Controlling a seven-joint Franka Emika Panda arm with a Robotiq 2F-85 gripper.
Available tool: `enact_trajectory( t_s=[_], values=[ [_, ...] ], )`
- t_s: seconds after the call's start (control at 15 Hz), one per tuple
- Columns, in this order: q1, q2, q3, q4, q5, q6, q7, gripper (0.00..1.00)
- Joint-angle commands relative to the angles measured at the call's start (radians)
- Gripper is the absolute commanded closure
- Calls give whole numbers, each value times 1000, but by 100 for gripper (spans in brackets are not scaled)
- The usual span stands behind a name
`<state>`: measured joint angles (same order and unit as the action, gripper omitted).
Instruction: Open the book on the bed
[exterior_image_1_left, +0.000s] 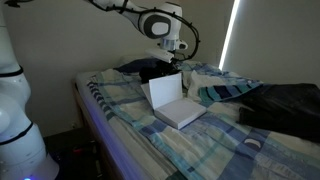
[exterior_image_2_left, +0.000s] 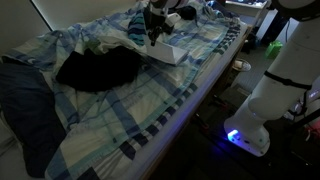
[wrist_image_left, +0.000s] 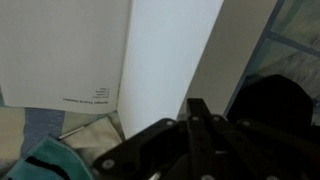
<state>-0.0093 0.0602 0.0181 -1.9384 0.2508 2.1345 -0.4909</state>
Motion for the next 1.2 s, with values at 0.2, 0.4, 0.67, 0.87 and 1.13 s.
enact_trajectory(
  t_s=[0.2, 0.4, 0.67, 0.87, 1.13],
  values=[
    [-11, -70, -12, -38, 43, 15, -37, 100],
    [-17, -91, -24, -40, 69, 17, -39, 100],
    [-21, -109, -44, -34, 103, 12, -38, 100],
    [-23, -115, -57, -31, 122, 12, -31, 100],
    [-24, -114, -65, -35, 109, 12, -17, 100]
  ],
)
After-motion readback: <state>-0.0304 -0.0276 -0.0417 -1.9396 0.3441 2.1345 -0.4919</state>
